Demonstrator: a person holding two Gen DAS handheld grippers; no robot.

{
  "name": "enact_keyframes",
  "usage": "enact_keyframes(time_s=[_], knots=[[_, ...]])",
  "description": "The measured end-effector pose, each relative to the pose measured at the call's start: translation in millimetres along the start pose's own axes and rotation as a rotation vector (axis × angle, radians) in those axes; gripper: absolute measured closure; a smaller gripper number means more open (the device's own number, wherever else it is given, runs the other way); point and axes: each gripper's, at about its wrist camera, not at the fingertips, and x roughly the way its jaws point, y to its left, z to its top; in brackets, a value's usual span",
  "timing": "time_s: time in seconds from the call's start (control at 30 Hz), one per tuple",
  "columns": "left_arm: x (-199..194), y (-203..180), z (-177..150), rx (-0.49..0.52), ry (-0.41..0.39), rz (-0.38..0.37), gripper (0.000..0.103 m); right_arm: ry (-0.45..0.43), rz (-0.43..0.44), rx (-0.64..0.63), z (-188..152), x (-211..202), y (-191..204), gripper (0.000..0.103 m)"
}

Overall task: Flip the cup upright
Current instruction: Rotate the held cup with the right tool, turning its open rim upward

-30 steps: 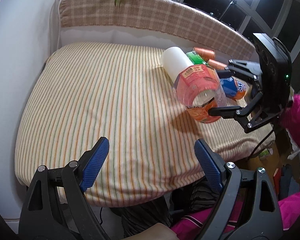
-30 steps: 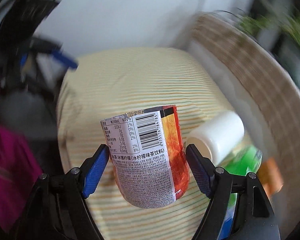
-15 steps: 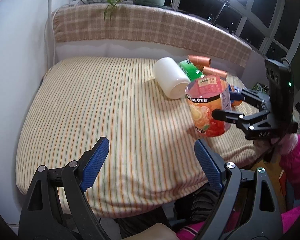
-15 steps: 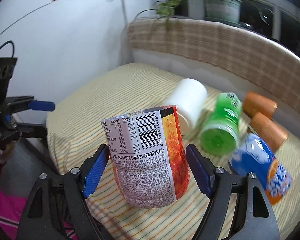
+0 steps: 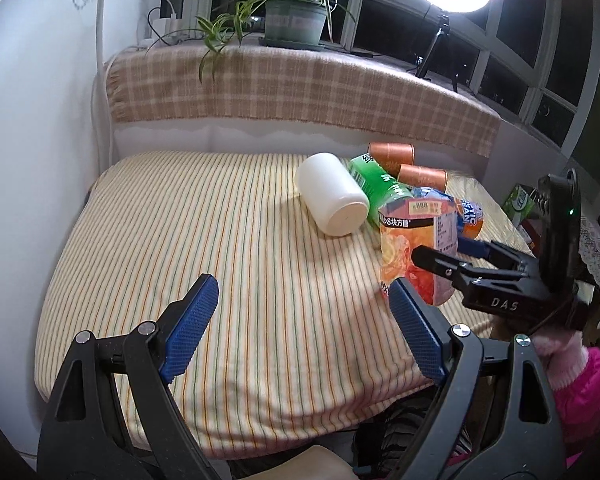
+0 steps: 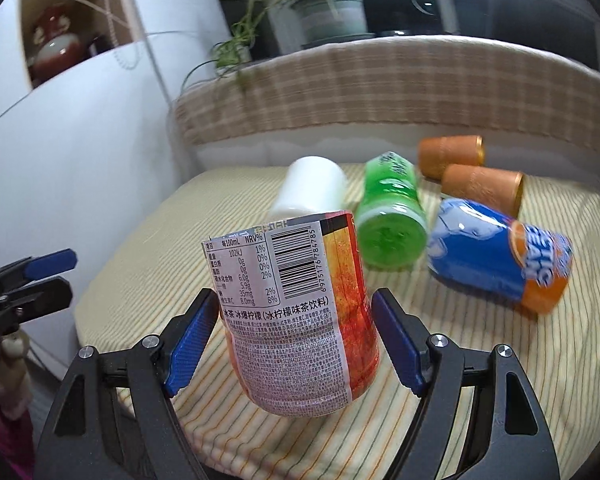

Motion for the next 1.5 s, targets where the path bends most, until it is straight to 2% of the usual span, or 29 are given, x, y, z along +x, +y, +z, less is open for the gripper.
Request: enact_keyframes(time_s=[0.33, 1.03, 1.5], knots=[[1, -1, -2, -0.003, 0.004, -0.009, 0.014, -0.037, -0.032, 0.068, -4, -1, -8, 0.024], [-1, -7, -2, 0.017, -0.004, -0.012, 0.014, -0.100, -0.065, 0.073, 4, 5, -9, 0.024], [-2, -10, -1, 0.023, -0.007, -0.018, 0.014, -0.108, -0.107, 0.067, -9, 9, -9, 0.024]])
